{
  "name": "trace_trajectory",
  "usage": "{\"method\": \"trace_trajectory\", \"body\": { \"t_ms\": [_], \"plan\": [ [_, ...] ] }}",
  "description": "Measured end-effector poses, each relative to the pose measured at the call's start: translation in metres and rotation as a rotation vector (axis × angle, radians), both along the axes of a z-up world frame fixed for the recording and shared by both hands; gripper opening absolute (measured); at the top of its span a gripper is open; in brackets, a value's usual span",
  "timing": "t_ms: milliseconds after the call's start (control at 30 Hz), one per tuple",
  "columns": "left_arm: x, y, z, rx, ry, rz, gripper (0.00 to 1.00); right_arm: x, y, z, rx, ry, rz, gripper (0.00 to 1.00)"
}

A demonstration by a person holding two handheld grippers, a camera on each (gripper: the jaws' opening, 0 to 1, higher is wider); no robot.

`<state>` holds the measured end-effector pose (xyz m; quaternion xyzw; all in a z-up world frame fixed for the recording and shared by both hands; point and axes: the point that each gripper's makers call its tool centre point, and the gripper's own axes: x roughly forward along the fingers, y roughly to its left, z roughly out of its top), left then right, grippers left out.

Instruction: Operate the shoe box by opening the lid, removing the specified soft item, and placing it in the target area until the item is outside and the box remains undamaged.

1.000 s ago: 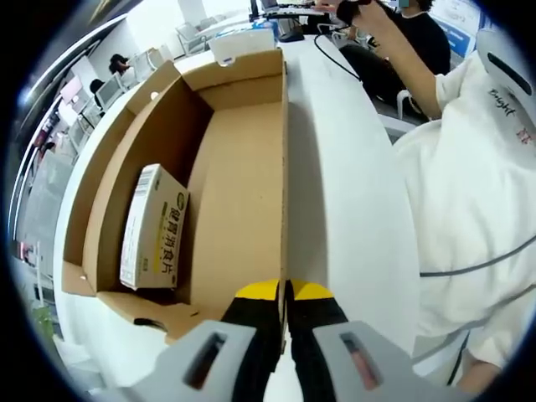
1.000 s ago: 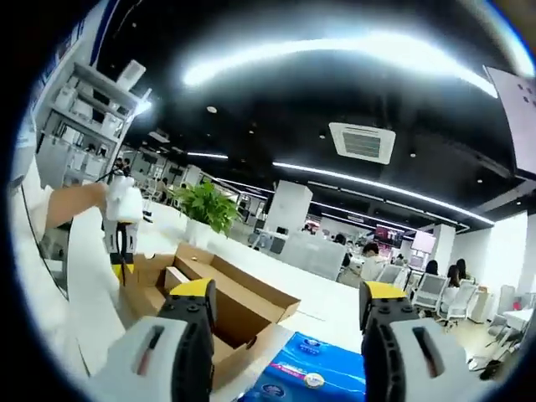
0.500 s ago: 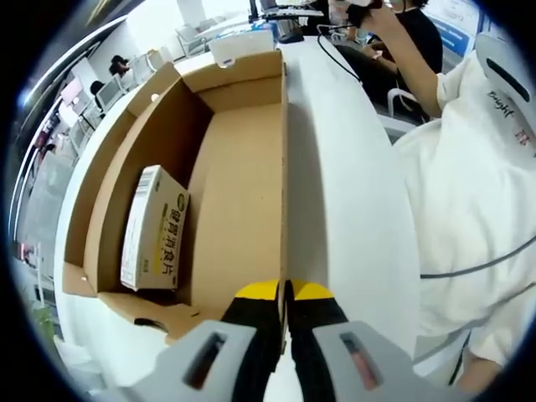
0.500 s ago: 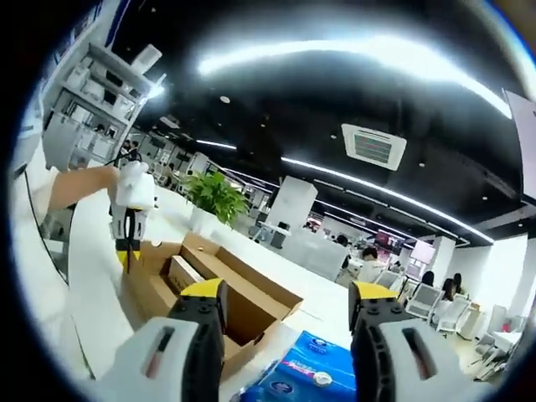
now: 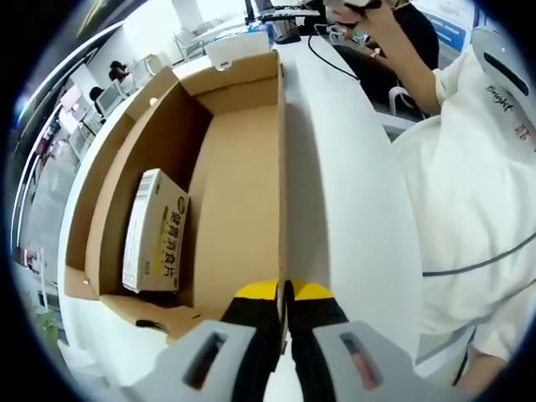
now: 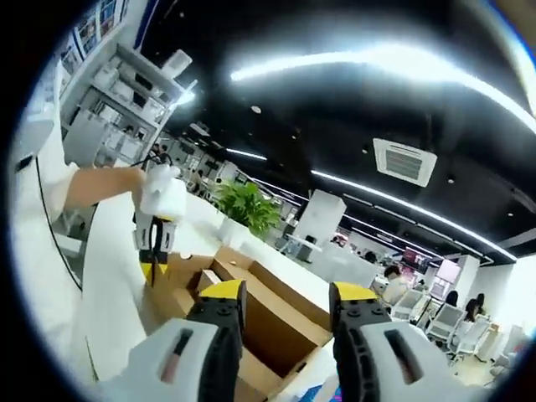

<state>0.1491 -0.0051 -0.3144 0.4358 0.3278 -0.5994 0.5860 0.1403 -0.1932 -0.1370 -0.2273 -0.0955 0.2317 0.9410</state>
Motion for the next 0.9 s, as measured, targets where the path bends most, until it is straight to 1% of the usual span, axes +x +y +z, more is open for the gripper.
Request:
{"method": "trace_trajectory", "body": {
  "t_ms": [67,100,133,200,233,267,300,333,367,400,500,533,567,600,633,667,733,867,900],
  "plan": [
    [0.001,0.000,0.001,-0.008,0.009,-0.005,0.02,0.012,-0.003,-0.005,-0.028,0.012,-0.067,0.36],
    [0.001,0.000,0.001,-0.009,0.016,-0.004,0.02,0.016,-0.001,-0.006,-0.036,0.013,-0.067,0.34],
    [0.001,0.000,0.001,-0.009,0.020,-0.004,0.02,0.019,0.003,-0.006,-0.036,0.016,-0.059,0.36],
    [0.002,0.000,0.000,-0.001,0.018,-0.007,0.02,0.025,0.012,-0.012,-0.037,0.077,-0.036,0.42],
    [0.003,0.000,-0.001,0.005,0.012,-0.006,0.02,0.028,0.020,-0.014,-0.026,0.100,-0.006,0.43],
    [0.003,0.000,-0.001,0.005,0.011,-0.004,0.02,0.030,0.024,-0.018,-0.035,0.123,0.009,0.42],
    [0.003,0.000,-0.001,0.003,0.009,-0.004,0.02,0.034,0.028,-0.018,-0.064,0.121,0.011,0.38],
    [0.003,0.000,-0.001,0.001,0.008,-0.004,0.02,0.036,0.030,-0.015,-0.095,0.087,0.006,0.34],
    [0.001,0.000,-0.001,-0.002,0.007,-0.004,0.02,0.037,0.031,-0.010,-0.099,0.057,-0.010,0.33],
    [0.001,0.000,-0.001,-0.003,0.007,-0.003,0.02,0.037,0.033,-0.008,-0.095,0.050,-0.012,0.33],
    [0.000,0.000,-0.001,-0.006,0.007,-0.003,0.02,0.037,0.045,-0.007,-0.068,0.075,0.027,0.35],
    [0.000,0.000,-0.001,-0.009,0.008,-0.003,0.02,0.040,0.048,-0.011,-0.090,0.092,0.029,0.35],
    [0.000,0.000,-0.001,-0.014,0.010,-0.003,0.02,0.044,0.048,-0.016,-0.148,0.095,0.017,0.35],
    [0.000,-0.001,0.000,-0.030,0.015,-0.002,0.02,0.046,0.047,-0.017,-0.177,0.086,0.006,0.37],
    [0.000,-0.001,0.001,-0.046,0.018,-0.002,0.02,0.049,0.048,-0.019,-0.187,0.082,0.008,0.38],
    [-0.001,-0.001,0.002,-0.060,0.023,-0.005,0.02,0.051,0.048,-0.022,-0.179,0.096,0.013,0.38],
    [-0.001,-0.002,0.001,-0.066,0.030,-0.005,0.02,0.056,0.047,-0.031,-0.170,0.150,0.028,0.37],
    [-0.002,-0.002,0.000,-0.053,0.029,-0.003,0.02,0.061,0.056,-0.037,-0.175,0.174,0.045,0.37],
    [-0.002,-0.002,0.000,-0.053,0.030,-0.002,0.02,0.063,0.060,-0.040,-0.186,0.186,0.056,0.37]
  ]
}}
